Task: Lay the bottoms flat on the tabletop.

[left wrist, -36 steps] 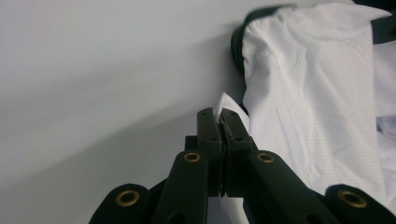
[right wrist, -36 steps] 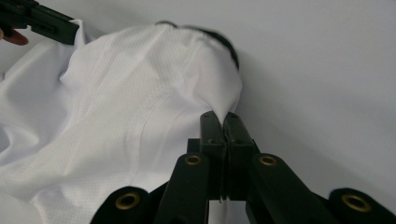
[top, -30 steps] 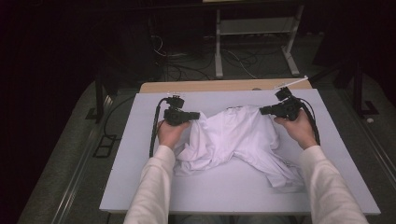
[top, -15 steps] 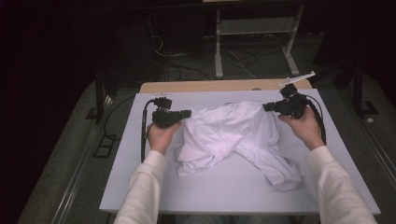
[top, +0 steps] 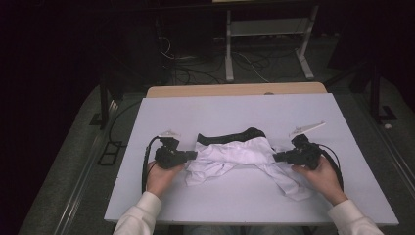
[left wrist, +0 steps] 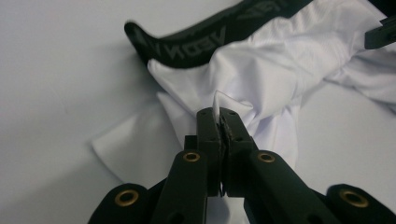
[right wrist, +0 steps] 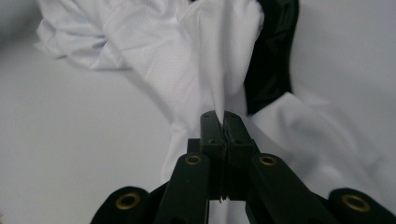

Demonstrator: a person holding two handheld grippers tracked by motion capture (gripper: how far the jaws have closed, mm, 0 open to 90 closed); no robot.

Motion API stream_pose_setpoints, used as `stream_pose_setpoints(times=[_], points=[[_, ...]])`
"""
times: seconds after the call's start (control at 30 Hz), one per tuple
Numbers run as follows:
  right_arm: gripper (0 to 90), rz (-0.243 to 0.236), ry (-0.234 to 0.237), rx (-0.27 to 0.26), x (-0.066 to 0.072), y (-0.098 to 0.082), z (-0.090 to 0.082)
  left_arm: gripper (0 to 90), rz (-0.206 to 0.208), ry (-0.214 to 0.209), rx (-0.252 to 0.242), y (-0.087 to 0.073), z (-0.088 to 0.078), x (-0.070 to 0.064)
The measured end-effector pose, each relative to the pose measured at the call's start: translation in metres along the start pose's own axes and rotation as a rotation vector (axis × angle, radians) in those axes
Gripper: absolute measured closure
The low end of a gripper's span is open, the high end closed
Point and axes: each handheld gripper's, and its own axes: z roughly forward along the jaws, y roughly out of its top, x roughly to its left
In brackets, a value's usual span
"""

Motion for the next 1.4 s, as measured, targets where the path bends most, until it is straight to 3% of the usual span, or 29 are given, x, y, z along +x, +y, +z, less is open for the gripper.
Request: stream_pose_setpoints(times=[0.2, 0.37, 0.43, 0.63, 0.83, 0.93, 1.03, 1.2, 1.33, 1.4], points=[[87.6, 0.022, 0.027, 0.024, 0.007, -0.017, 0.006, 85.2, -0.052, -0.036, 0.012, -0.01, 0.0, 0.006], [87.6, 0.025, 0.032, 0.019, 0.009, -0.021, 0.007, 70.0, -0.041, -0.021, -0.023, -0.005, -0.008, 0.006], [87.5, 0.03, 0.034, 0.019, 0.008, -0.021, 0.007, 69.0, -0.04, 0.006, -0.038, 0.0, -0.011, 0.008], [87.5, 0.021, 0.03, 0.017, 0.01, -0.022, 0.008, 64.2, -0.062, 0.031, -0.078, 0.023, -0.011, 0.02], [87.5, 0.008, 0.024, 0.021, 0.012, -0.022, 0.008, 59.6, -0.088, 0.062, -0.063, 0.045, 0.007, 0.036], [87.5, 0.002, 0.02, 0.021, 0.013, -0.022, 0.008, 59.7, -0.097, 0.048, -0.061, 0.048, 0.023, 0.045], [87.5, -0.001, 0.018, 0.021, 0.013, -0.022, 0.008, 60.0, -0.133, -0.01, -0.062, 0.046, 0.039, 0.05], [87.4, -0.012, 0.011, 0.038, 0.015, -0.021, 0.012, 64.3, -0.092, -0.002, -0.023, 0.045, 0.057, 0.047], [87.3, -0.021, 0.01, 0.041, 0.017, -0.021, 0.013, 82.6, -0.075, -0.018, -0.049, 0.045, 0.059, 0.044], [87.1, -0.021, 0.01, 0.04, 0.017, -0.021, 0.013, 84.8, -0.066, -0.033, -0.049, 0.045, 0.058, 0.043]])
